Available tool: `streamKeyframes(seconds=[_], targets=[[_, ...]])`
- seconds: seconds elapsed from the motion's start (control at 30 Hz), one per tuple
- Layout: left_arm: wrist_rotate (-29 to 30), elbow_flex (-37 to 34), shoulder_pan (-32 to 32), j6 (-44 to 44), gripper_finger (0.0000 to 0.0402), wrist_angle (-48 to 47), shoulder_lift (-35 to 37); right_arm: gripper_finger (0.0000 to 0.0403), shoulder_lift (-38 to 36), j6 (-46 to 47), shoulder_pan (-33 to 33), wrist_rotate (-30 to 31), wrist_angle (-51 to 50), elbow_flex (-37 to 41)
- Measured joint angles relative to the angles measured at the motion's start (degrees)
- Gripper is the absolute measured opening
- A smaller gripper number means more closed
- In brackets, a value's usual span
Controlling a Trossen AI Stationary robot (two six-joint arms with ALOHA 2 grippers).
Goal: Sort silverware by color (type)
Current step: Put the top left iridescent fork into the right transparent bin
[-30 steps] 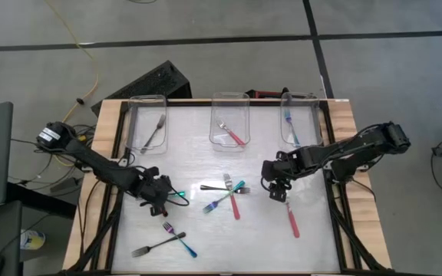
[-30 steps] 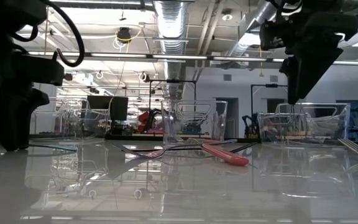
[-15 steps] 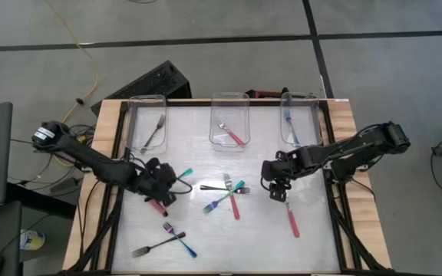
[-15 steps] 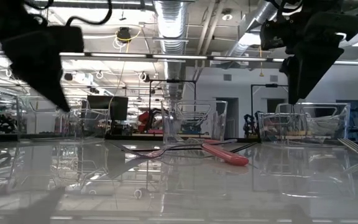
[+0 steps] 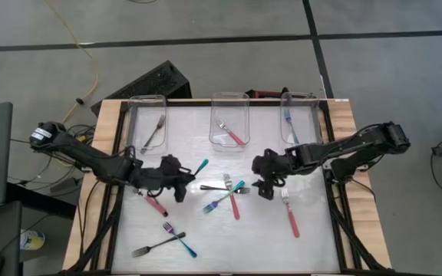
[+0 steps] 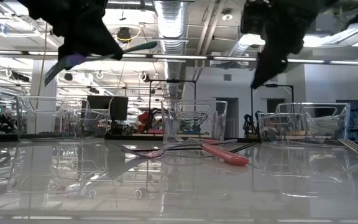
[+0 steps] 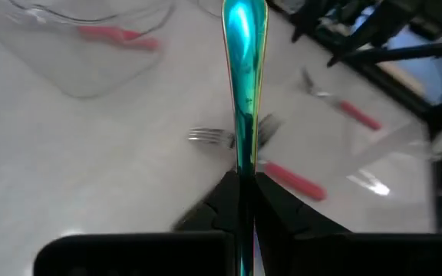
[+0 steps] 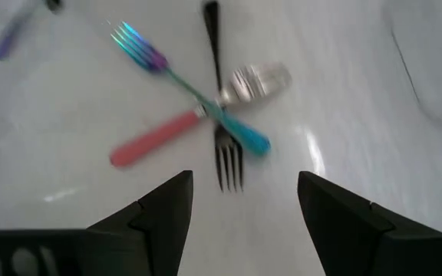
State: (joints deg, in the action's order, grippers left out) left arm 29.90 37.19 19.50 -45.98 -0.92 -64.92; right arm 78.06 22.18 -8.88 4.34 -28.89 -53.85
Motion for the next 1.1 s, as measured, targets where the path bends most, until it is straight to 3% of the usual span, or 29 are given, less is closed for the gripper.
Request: streamKeyframes(seconds=[0.17,0.4,0.87,1.1], targets=[[-4.13,0.00,-0.49,-2.55,0.0005,1.10,0.02,0.0260,0.00,-6.13,-0.11,-0.18,8.34,-0.02],[-4.16,0.00,-0.43,-3.17,0.0005,1.93,0.02,0.0260,0.00,-15.38,-0.09,-0.33,17.35,-0.02],[-4.17,0.00,-0.45,-2.74,0.0005,1.93,0.04,0.0260,0.00,-29.86,-0.05,-0.44,26.40,-0.02],[-4.63,0.00,-0.47,-0.77,0.0006,1.96,0.04,0.0260,0.02,-42.32,0.97,-0.50,29.24,-0.02]])
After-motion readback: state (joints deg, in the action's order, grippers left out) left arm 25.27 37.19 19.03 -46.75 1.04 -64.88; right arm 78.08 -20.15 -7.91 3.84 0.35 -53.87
